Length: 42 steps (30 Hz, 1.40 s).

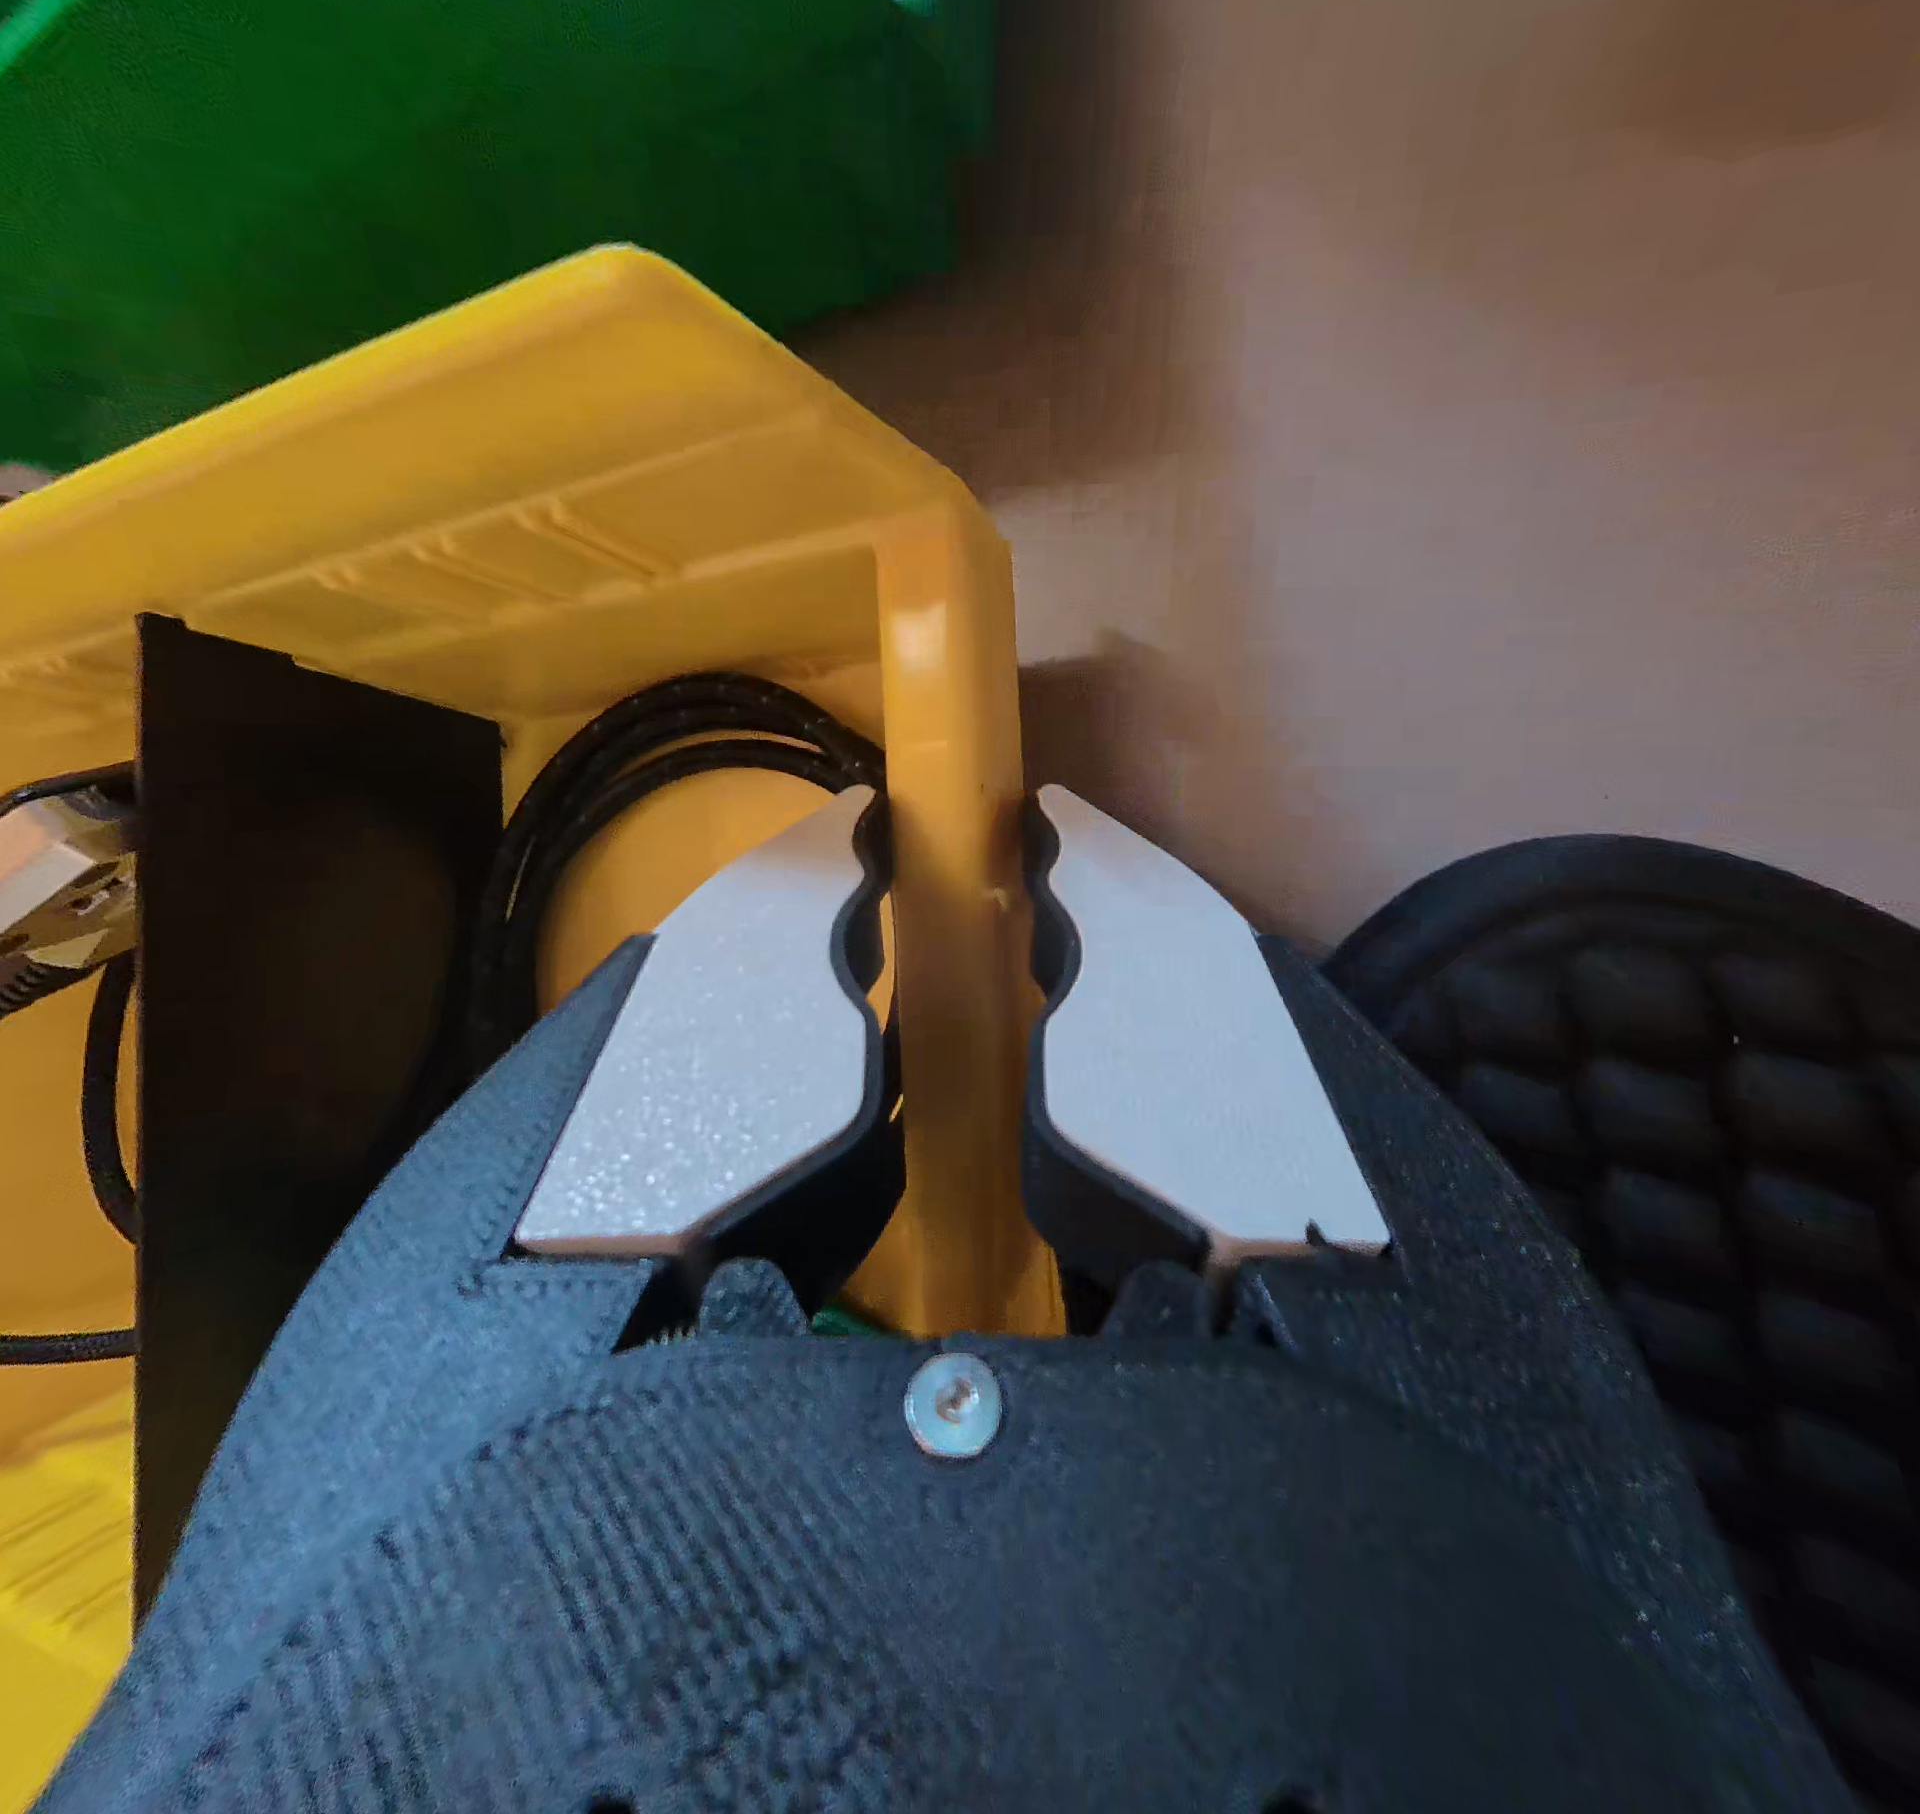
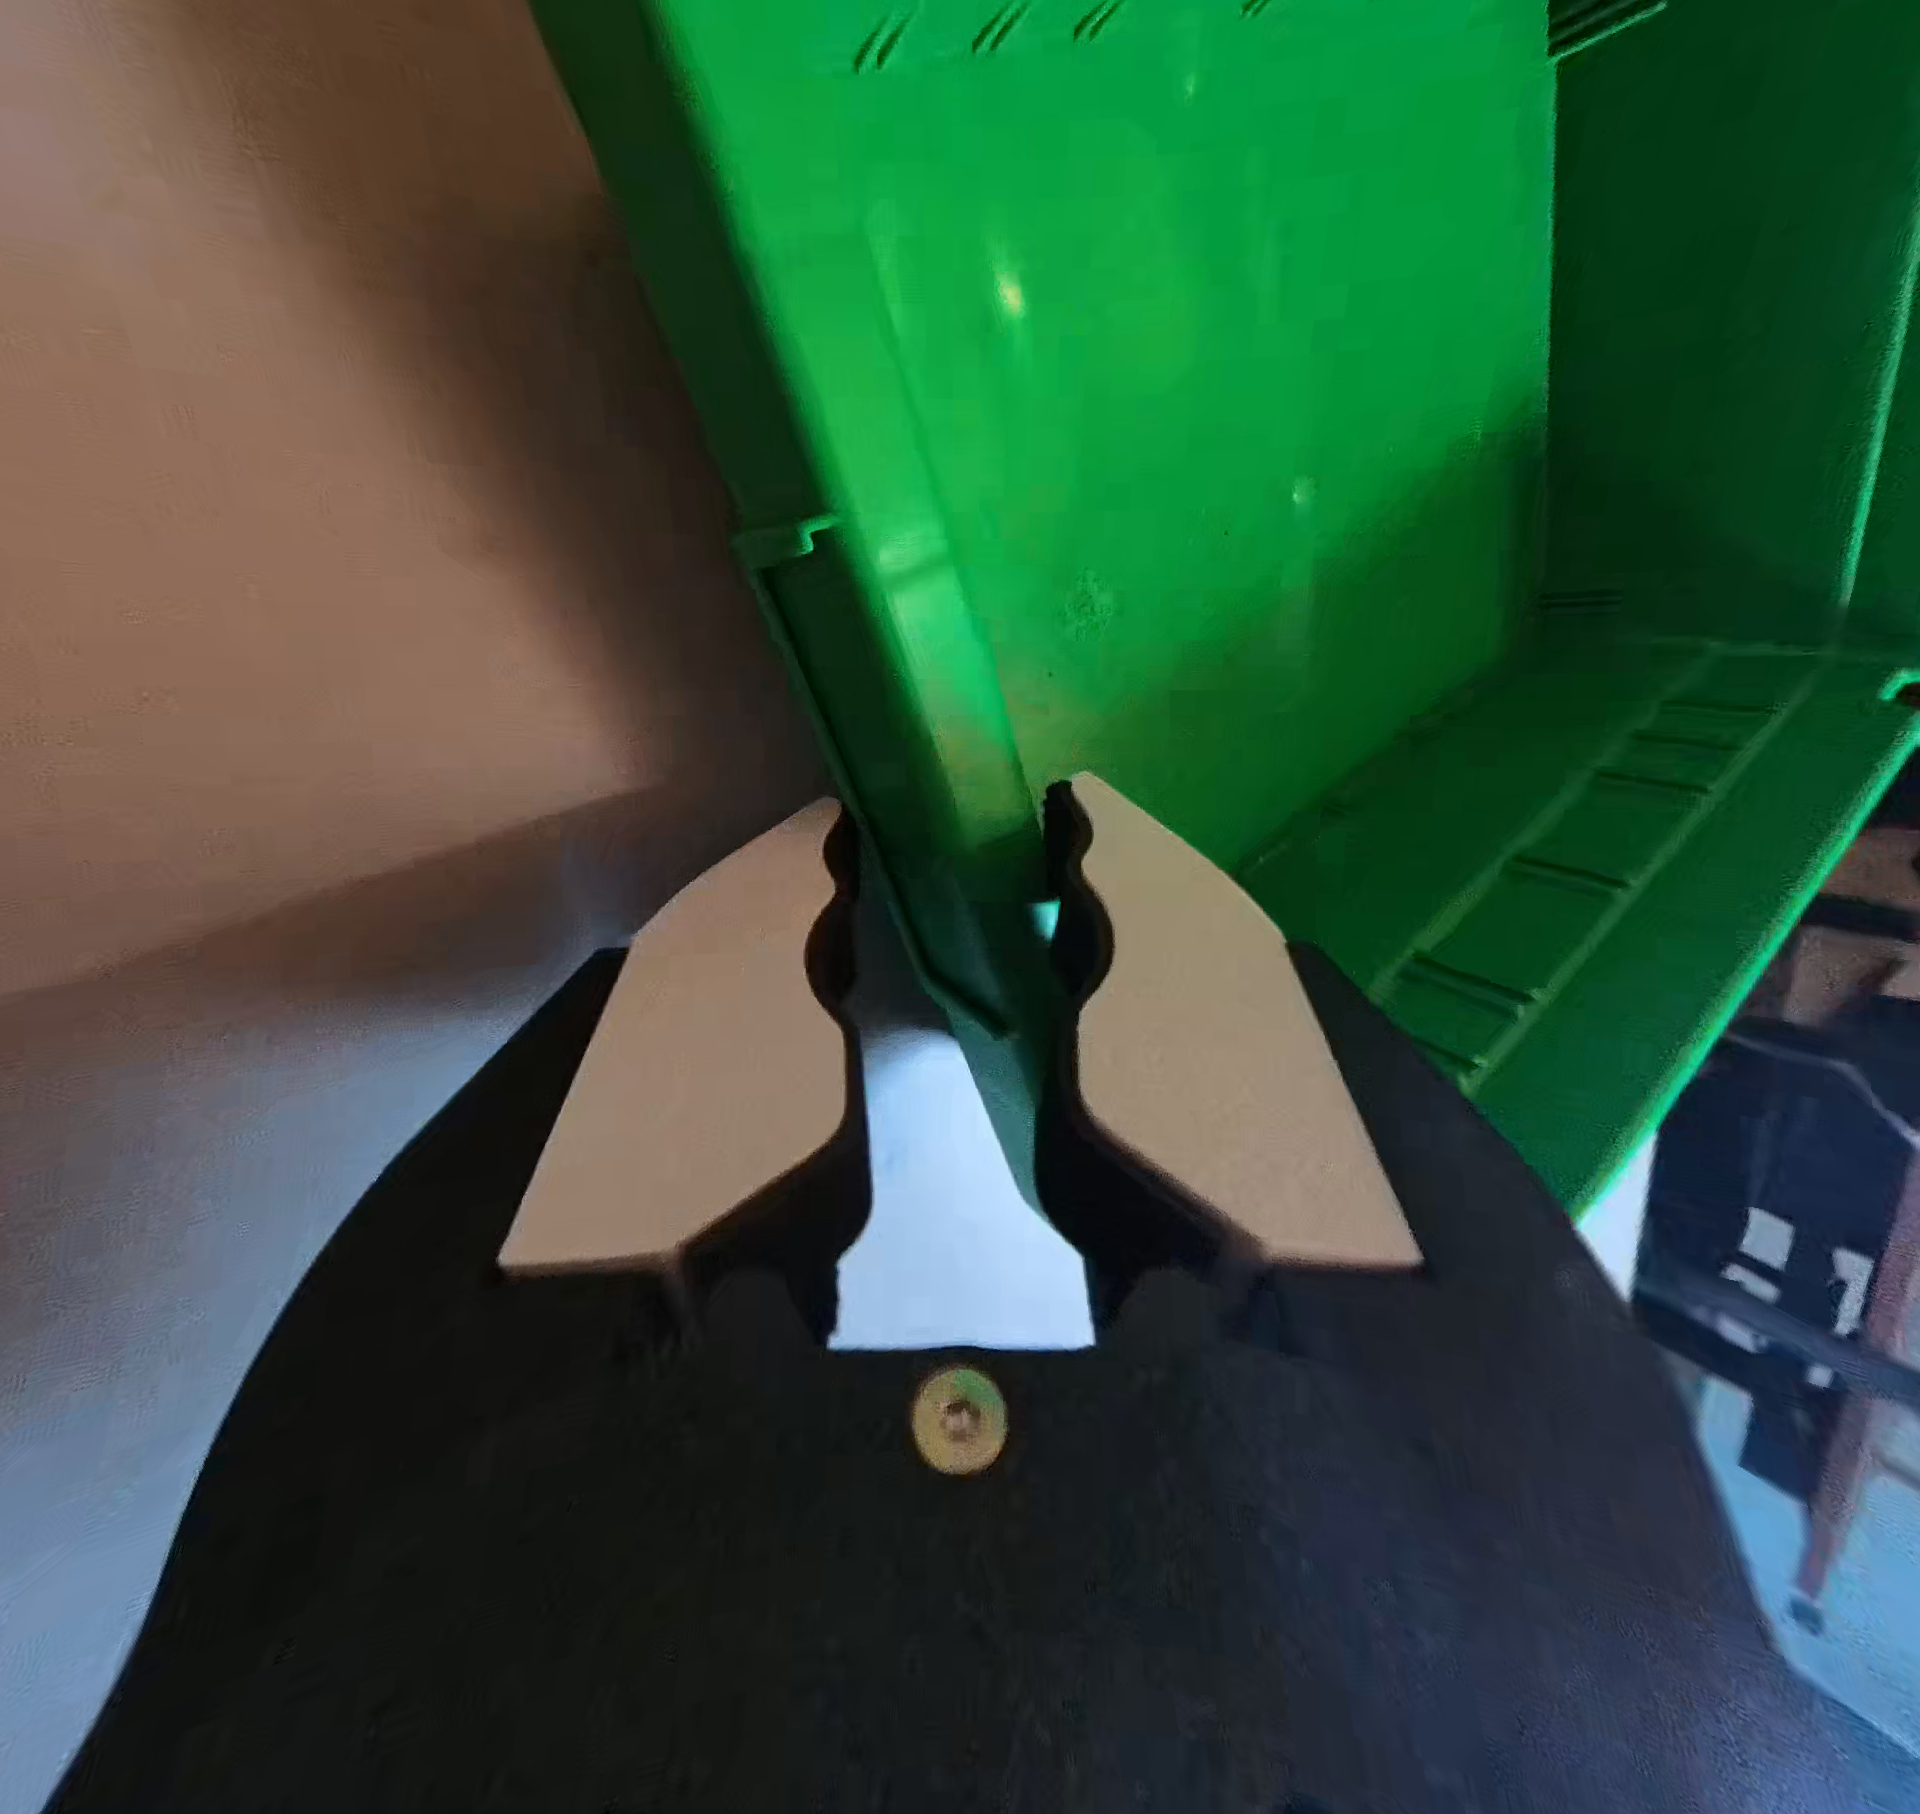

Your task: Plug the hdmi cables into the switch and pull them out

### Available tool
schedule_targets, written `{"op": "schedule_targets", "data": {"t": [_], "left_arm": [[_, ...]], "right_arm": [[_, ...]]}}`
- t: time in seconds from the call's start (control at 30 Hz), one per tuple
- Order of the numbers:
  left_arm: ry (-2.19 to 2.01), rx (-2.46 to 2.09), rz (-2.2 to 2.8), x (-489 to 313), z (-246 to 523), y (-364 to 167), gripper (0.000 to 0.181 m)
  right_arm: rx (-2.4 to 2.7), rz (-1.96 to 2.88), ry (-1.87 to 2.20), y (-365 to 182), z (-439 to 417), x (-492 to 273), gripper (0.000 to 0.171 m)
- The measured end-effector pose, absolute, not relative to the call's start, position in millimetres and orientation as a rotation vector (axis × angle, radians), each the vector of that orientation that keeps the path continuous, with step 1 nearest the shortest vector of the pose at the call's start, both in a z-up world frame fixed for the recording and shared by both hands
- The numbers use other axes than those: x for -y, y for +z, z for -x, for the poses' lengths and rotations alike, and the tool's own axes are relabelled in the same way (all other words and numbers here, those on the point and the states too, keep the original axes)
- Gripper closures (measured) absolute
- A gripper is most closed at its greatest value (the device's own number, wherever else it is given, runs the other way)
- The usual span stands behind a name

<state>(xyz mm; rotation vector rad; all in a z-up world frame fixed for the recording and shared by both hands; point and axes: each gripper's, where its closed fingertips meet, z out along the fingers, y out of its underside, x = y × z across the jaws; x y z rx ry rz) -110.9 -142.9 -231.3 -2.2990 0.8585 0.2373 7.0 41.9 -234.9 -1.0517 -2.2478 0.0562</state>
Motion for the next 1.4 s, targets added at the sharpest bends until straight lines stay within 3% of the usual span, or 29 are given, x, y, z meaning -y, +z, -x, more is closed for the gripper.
{"op": "schedule_targets", "data": {"t": [0.27, 0.53, 0.6, 0.83, 0.97, 1.1, 1.2, 1.3, 1.4], "left_arm": [[0.323, -0.846, 2.283, 119.8, 120.7, -230.5, 0.156], [0.281, -0.881, 2.278, 96.3, 133.5, -231.0, 0.155], [0.293, -0.899, 2.273, 88.9, 143.4, -231.0, 0.155], [0.456, -0.802, 2.247, 61.5, 186.8, -217.2, 0.154], [0.306, -0.532, 2.076, 52.1, 190.0, -147.4, 0.149], [0.419, -0.382, 2.019, 48.1, 241.5, -84.1, 0.144], [0.711, -0.558, 2.148, 40.0, 294.2, -79.8, 0.142], [1.076, -1.019, 2.27, 33.6, 340.3, -103.8, 0.142], [1.133, -1.275, 2.393, 23.3, 364.4, -136.0, 0.137]], "right_arm": [[2.112, 1.203, -0.138, -236.7, -95.9, -87.3, 0.137], [1.972, 1.357, -0.262, -237.7, -82.4, -174.3, 0.138], [1.913, 1.393, -0.281, -231.4, -71.9, -192.3, 0.128], [1.593, 1.357, 0.429, -114.6, 3.4, -144.4, 0.128], [1.399, 1.283, 0.646, -54.2, 21.3, -138.9, 0.13], [1.289, 1.276, 0.864, -32.6, 24.9, -141.1, 0.136], [1.288, 1.265, 0.893, -33.6, 18.1, -147.0, 0.138], [1.287, 1.259, 0.86, -32.2, 8.4, -155.5, 0.141], [1.273, 1.253, 0.858, -28.1, 1.1, -160.5, 0.143]]}}
